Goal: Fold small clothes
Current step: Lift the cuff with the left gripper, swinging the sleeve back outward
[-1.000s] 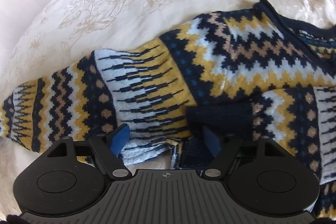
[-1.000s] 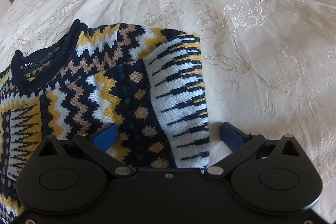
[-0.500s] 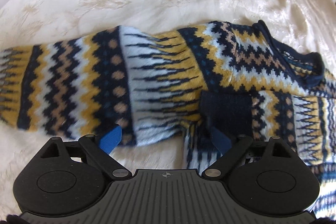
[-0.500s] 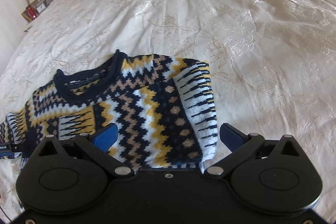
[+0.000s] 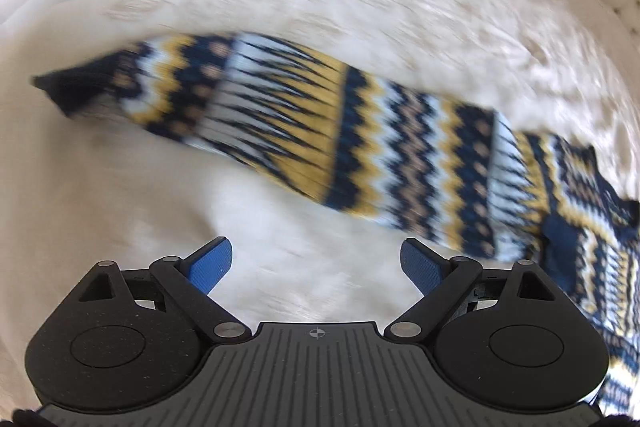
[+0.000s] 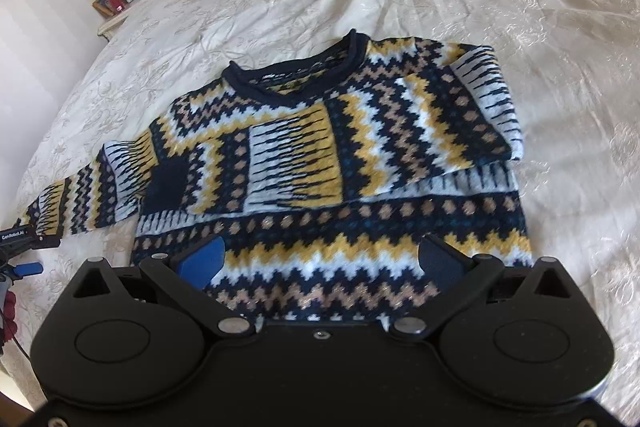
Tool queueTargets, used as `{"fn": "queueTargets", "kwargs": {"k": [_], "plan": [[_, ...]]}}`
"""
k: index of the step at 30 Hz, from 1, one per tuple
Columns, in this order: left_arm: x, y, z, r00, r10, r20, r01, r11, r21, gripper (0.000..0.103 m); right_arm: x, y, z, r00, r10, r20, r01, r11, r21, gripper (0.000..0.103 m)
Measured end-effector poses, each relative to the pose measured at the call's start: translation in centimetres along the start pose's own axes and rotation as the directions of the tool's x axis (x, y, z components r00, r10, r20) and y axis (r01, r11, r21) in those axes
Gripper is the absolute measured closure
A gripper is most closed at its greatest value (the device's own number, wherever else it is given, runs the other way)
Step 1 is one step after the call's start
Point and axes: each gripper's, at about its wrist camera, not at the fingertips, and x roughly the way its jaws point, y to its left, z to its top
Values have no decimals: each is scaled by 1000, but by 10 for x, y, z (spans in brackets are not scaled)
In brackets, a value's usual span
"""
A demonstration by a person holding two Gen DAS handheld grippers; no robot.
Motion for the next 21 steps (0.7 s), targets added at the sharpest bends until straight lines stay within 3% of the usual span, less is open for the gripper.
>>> {"fn": "queueTargets", "kwargs": {"k": [7, 16, 17, 19, 21], "plan": [[-9, 64, 45, 996, 25, 80, -18, 996, -86, 11, -4, 40, -12, 1000, 19, 8, -19, 1000, -13, 1], [1, 103, 75, 991, -19, 131, 45, 979, -199, 13, -8, 73, -18, 1000, 12, 15, -11, 999, -43, 1], [4, 107, 77, 992, -20, 126, 48, 974, -221, 15, -9, 75, -19, 1000, 9, 14, -9, 999, -48, 1], [7, 114, 79, 992, -18, 126, 51, 964, -260, 42, -11, 79, -20, 1000, 6, 13, -5, 998, -56, 1], [11, 122, 80, 993, -5, 117, 42, 949, -313, 53, -12, 81, -22, 1000, 1, 11, -1, 998, -59, 1]]}}
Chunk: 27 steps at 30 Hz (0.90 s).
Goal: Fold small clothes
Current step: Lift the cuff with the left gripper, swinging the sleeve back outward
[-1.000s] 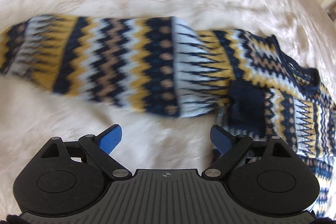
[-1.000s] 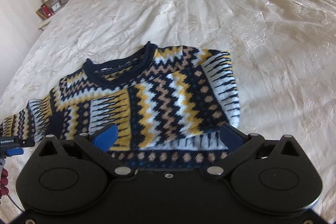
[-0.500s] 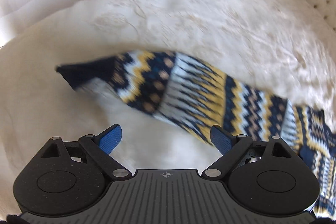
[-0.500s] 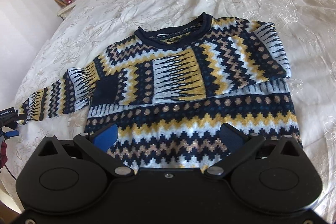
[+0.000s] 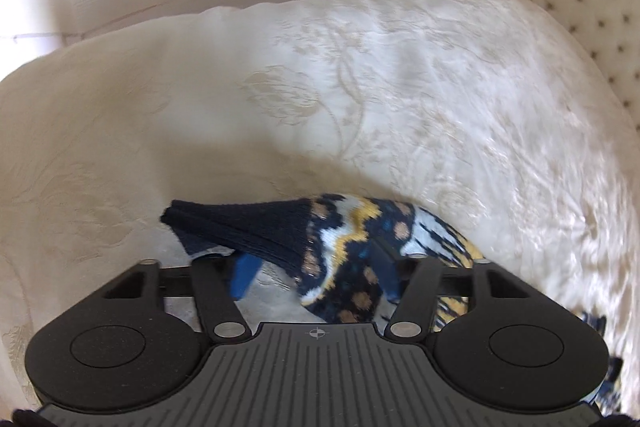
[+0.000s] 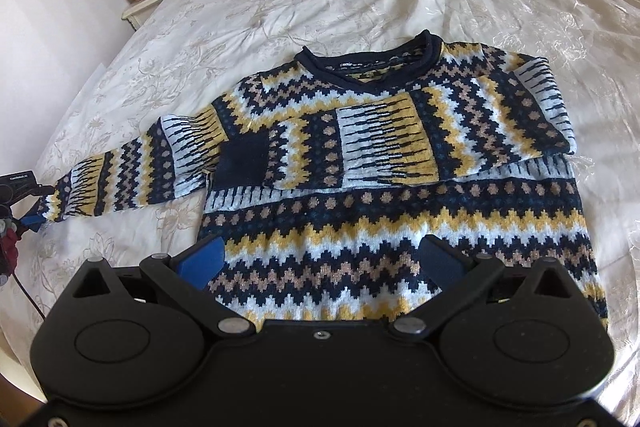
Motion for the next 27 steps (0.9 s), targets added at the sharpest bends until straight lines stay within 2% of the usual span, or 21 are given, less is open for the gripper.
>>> {"fn": "queueTargets", "kwargs": {"k": [3, 5, 6, 9, 13, 16, 21, 27], "plan": [[2, 9, 3, 1000, -27, 12, 28, 998, -59, 63, 0, 1, -3, 1000, -6, -8, 6, 1000, 0, 1], [-2, 11, 4, 998, -42, 49, 46, 996, -71, 76, 0, 0, -5, 1000, -10, -14, 10, 1000, 1, 1], [-5, 11, 4, 996, -44, 72, 49, 997, -67, 90, 0, 0, -6, 1000, -11, -19, 11, 1000, 1, 1], [-22, 2, 7, 990, -53, 134, 57, 998, -27, 97, 0, -1, -9, 1000, -6, -29, 6, 1000, -2, 1], [-53, -25, 8, 978, -110, 178, 100, 993, 68, 97, 2, -3, -12, 999, 13, -40, -14, 1000, -12, 1], [-80, -55, 4, 965, -162, 207, 129, 978, 163, 97, 3, -6, -14, 998, 32, -46, -33, 999, -20, 1], [-123, -119, -13, 936, -256, 241, 174, 934, 313, 97, 3, -16, -15, 996, 67, -52, -68, 997, -32, 1], [-154, -204, -54, 901, -371, 225, 252, 869, 426, 97, -5, -46, -18, 994, 102, -49, -103, 994, -23, 1]]}}
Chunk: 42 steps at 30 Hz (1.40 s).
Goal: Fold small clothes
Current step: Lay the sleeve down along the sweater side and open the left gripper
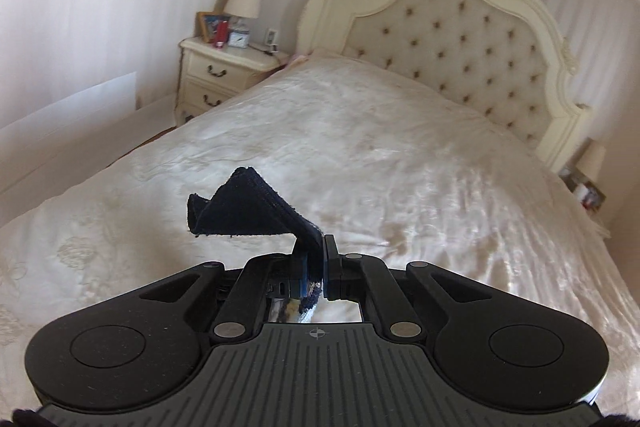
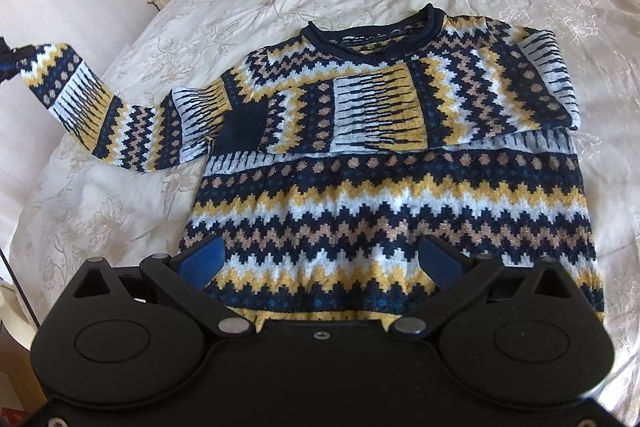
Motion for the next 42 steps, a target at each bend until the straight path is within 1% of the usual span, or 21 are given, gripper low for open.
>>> {"fn": "queueTargets", "kwargs": {"k": [3, 5, 7, 9, 15, 18, 20, 21, 22, 23, 24, 26, 27, 28, 30, 32, 36, 39, 42], "plan": [[2, -50, -8, 997, -72, -3, 72, 997, 27, 97, -9, -21, -2, 1000, 5, 3, -5, 1000, 13, 1], [7, -86, -20, 994, -108, -12, 108, 991, 73, 97, -14, -36, -4, 1000, 3, 1, -3, 1000, 23, 1], [18, -120, -33, 990, -138, -35, 141, 984, 105, 97, -19, -51, -6, 1000, -2, -2, 2, 1000, 29, 1], [32, -150, -51, 983, -170, -70, 177, 978, 109, 97, -23, -66, -7, 1000, -7, -3, 7, 999, 37, 1], [69, -232, -108, 962, -213, -171, 242, 955, 172, 97, -35, -104, -6, 1000, -18, 4, 18, 998, 65, 1], [82, -259, -131, 950, -217, -224, 263, 943, 205, 96, -39, -118, -6, 1000, -23, 5, 23, 997, 76, 1], [88, -275, -143, 939, -222, -263, 282, 934, 220, 96, -41, -124, -7, 1000, -25, 7, 24, 996, 83, 1], [90, -280, -148, 931, -233, -282, 299, 928, 223, 94, -42, -127, -7, 1000, -25, 7, 24, 996, 86, 1], [90, -284, -152, 924, -242, -297, 314, 922, 226, 84, -42, -129, -8, 1000, -24, 6, 24, 996, 87, 1], [88, -289, -156, 919, -248, -307, 325, 917, 233, 77, -42, -130, -8, 1000, -24, 6, 23, 996, 89, 1], [86, -292, -158, 915, -257, -310, 337, 910, 241, 70, -41, -131, -8, 1000, -23, 5, 22, 996, 91, 1], [77, -298, -164, 912, -279, -301, 362, 893, 269, 67, -38, -132, -8, 1000, -22, 3, 22, 995, 96, 1], [74, -296, -165, 913, -280, -296, 364, 887, 285, 65, -36, -132, -8, 1000, -22, 3, 22, 995, 98, 1], [70, -297, -169, 916, -274, -294, 362, 880, 307, 63, -35, -131, -7, 1000, -22, 3, 22, 995, 100, 1], [62, -292, -178, 922, -246, -300, 345, 874, 343, 62, -32, -129, -4, 1000, -21, 8, 20, 994, 105, 1], [63, -278, -184, 927, -199, -319, 310, 884, 349, 62, -29, -126, 1, 1000, -22, 16, 20, 995, 101, 1], [72, -227, -191, 927, -85, -366, 210, 925, 317, 62, -23, -121, 13, 999, -31, 32, 28, 995, 94, 1], [77, -190, -199, 919, 0, -395, 128, 945, 300, 62, -18, -119, 24, 998, -41, 45, 37, 995, 90, 1], [80, -157, -207, 906, 83, -416, 54, 950, 307, 62, -12, -119, 36, 997, -53, 57, 49, 995, 83, 1]]}}
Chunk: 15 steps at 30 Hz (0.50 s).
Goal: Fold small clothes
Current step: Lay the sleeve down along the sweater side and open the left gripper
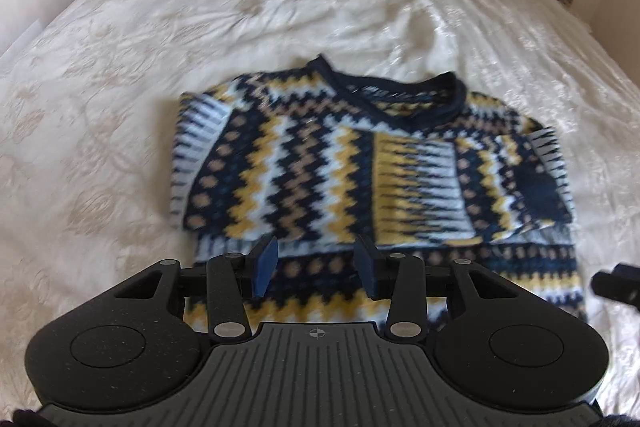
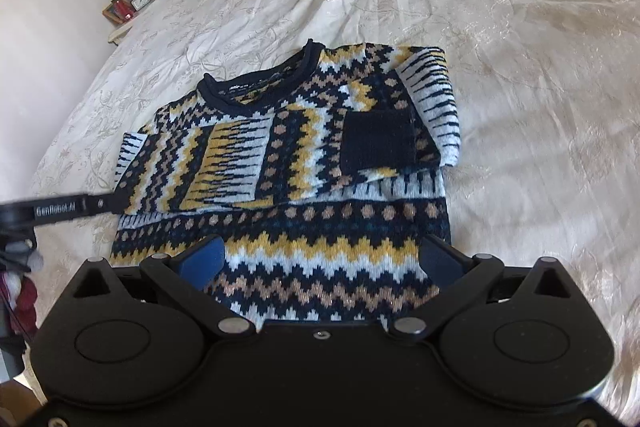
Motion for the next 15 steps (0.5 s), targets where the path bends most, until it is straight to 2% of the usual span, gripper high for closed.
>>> {"fn": "queueTargets", "kwargs": {"k": [4, 8, 10, 15], "plan": [[18, 30, -19, 996, 51, -78, -54, 998, -40, 62, 12, -2, 17, 1000, -7, 11, 7, 1000, -2, 1], [40, 47, -42, 982, 83, -172, -94, 994, -59, 62, 28, -6, 33, 1000, -16, 13, 16, 1000, -9, 1], [46, 53, -52, 983, 78, -167, -93, 992, -84, 57, 36, -9, 41, 1000, -18, 20, 18, 1000, -5, 1], [48, 57, -57, 986, 70, -153, -89, 989, -118, 53, 58, -23, 59, 999, -33, 29, 32, 999, 10, 1]]}}
